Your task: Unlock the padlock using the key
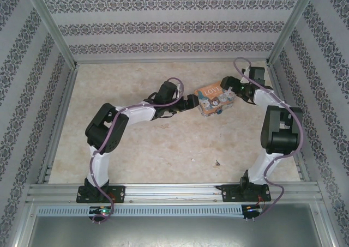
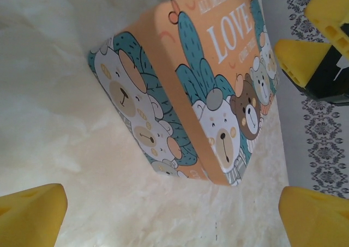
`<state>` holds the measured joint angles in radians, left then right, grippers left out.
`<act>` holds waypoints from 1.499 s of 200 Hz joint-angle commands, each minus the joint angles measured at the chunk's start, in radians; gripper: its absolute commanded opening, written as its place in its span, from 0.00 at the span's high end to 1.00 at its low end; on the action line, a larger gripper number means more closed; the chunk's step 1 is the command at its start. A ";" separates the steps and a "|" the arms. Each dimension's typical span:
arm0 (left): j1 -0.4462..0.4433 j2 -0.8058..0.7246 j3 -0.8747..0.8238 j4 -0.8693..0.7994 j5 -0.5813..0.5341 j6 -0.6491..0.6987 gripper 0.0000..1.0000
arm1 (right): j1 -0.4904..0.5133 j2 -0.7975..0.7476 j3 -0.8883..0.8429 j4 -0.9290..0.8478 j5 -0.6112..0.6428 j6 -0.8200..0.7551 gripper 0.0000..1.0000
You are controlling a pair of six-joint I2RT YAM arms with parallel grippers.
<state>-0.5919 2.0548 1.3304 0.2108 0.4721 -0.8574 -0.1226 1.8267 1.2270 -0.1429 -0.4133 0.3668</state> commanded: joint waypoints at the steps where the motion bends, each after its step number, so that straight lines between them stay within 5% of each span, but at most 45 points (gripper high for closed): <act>1: -0.013 0.045 0.058 0.064 0.073 -0.082 0.00 | -0.011 0.039 0.057 -0.044 -0.038 -0.050 0.02; 164: 0.007 0.147 0.181 0.096 0.198 -0.115 0.00 | 0.042 -0.001 -0.036 -0.175 -0.252 -0.114 0.05; 200: 0.053 0.089 0.112 0.101 0.209 -0.094 0.00 | 0.095 -0.049 -0.107 -0.147 -0.289 -0.067 0.14; 300: 0.175 -0.030 -0.018 0.071 0.217 -0.045 0.00 | 0.375 -0.138 -0.226 0.058 -0.147 0.118 0.15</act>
<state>-0.4152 2.0911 1.3235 0.2687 0.6277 -0.9318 0.1764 1.7084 1.0100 -0.1761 -0.5465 0.4179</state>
